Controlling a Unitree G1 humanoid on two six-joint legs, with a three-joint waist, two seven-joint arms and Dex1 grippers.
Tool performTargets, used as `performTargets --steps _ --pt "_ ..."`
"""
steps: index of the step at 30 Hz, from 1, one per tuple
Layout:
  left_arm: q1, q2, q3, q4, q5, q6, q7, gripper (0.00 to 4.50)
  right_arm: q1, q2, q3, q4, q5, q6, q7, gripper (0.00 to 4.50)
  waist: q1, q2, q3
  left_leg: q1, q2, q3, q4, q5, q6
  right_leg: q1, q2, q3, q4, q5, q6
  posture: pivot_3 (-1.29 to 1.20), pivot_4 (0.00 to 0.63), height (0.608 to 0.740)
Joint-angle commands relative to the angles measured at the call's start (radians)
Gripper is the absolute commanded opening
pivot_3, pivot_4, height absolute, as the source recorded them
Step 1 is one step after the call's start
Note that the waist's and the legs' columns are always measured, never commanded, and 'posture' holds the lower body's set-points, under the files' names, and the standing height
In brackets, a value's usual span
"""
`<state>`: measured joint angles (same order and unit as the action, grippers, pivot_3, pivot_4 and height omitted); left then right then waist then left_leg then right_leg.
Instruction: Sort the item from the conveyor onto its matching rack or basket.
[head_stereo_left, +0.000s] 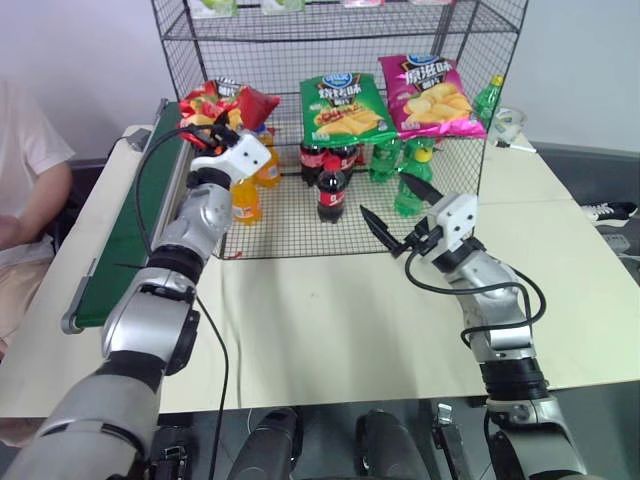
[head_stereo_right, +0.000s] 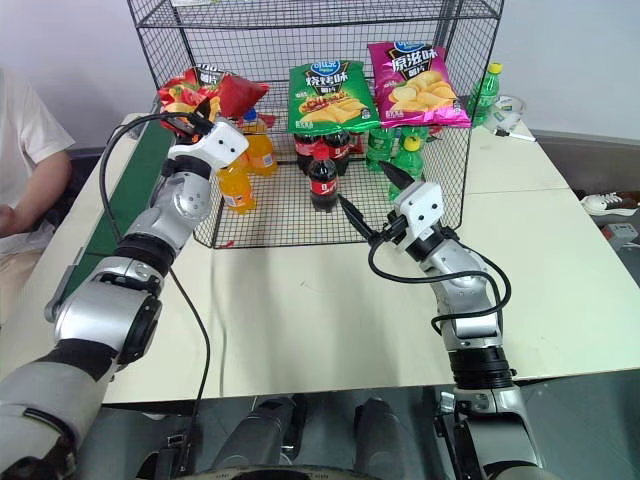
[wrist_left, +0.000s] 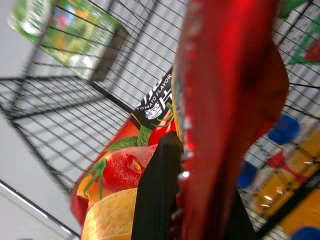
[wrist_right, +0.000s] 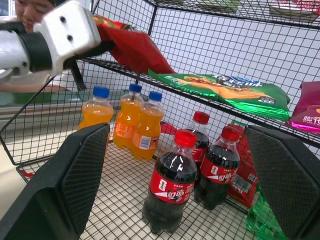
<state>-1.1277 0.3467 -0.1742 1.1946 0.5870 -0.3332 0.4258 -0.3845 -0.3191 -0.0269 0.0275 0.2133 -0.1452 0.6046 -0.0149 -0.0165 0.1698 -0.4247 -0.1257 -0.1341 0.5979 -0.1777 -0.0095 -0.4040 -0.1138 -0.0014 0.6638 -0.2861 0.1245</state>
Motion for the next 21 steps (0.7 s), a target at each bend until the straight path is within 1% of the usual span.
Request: performTargets --steps 1,3,6,7,9,14,18,21 --pt "-0.070 -0.042 0.048 0.043 -0.106 -0.050 -0.095 0.07 0.008 -0.008 -0.006 -0.080 0.010 0.004 -0.010 4.50 0.003 0.000 0.000 0.000 0.000 0.000 0.000 0.000 0.000 0.000 0.000 0.000 0.000 0.000 0.000 0.00 0.150 0.740" --pt "-0.092 -0.047 0.015 0.045 -0.082 -0.062 -0.086 0.07 0.012 -0.010 -0.005 -0.087 0.008 0.008 -0.014 4.50 0.004 0.000 0.000 0.000 0.000 0.000 0.001 0.000 0.000 0.001 0.000 -0.001 0.000 0.000 0.000 0.00 0.150 0.740" --pt "-0.108 -0.076 0.054 0.049 -0.150 -0.110 -0.157 0.07 0.015 -0.010 -0.005 -0.093 0.008 0.012 -0.019 4.50 0.004 0.000 0.000 0.000 -0.001 0.000 0.001 0.000 0.000 0.001 0.000 0.000 0.000 0.000 0.000 0.00 0.150 0.740" --pt "-0.111 -0.080 0.045 0.049 -0.147 -0.118 -0.167 0.07 0.016 -0.011 -0.003 -0.094 0.007 0.013 -0.019 4.50 0.005 0.000 0.000 0.000 -0.001 -0.001 0.001 0.000 0.000 0.001 0.000 -0.001 0.000 0.000 0.000 0.00 0.150 0.740" --pt "-0.113 -0.075 -0.002 0.050 -0.098 -0.093 -0.130 0.07 0.018 -0.014 -0.001 -0.091 0.002 0.008 -0.017 4.50 0.005 -0.001 0.000 -0.001 -0.001 -0.001 0.002 0.000 0.000 0.001 0.000 -0.001 0.000 0.000 0.000 0.00 0.150 0.740" --pt "-0.100 -0.061 -0.044 0.043 -0.071 -0.097 -0.078 0.07 0.022 -0.018 0.004 -0.092 0.003 0.007 -0.010 4.50 0.002 -0.001 0.000 -0.001 -0.001 -0.001 0.002 0.000 0.000 0.001 0.000 -0.001 0.000 0.000 0.001 0.00 0.150 0.740" --pt "-0.100 -0.035 -0.049 0.052 -0.066 -0.075 -0.023 0.07 0.020 -0.018 0.008 -0.090 0.004 0.006 -0.007 4.50 0.002 -0.001 0.000 -0.001 -0.001 -0.001 0.002 0.000 0.000 0.001 0.000 -0.001 0.000 0.000 0.001 0.00 0.150 0.740" --pt "-0.102 -0.015 0.003 0.067 -0.122 -0.061 -0.018 0.07 0.023 -0.018 0.011 -0.096 0.008 0.009 -0.003 4.50 0.001 -0.001 0.000 -0.001 -0.001 -0.001 0.002 0.000 0.000 0.001 0.000 0.000 0.000 0.000 0.001 0.00 0.150 0.740"
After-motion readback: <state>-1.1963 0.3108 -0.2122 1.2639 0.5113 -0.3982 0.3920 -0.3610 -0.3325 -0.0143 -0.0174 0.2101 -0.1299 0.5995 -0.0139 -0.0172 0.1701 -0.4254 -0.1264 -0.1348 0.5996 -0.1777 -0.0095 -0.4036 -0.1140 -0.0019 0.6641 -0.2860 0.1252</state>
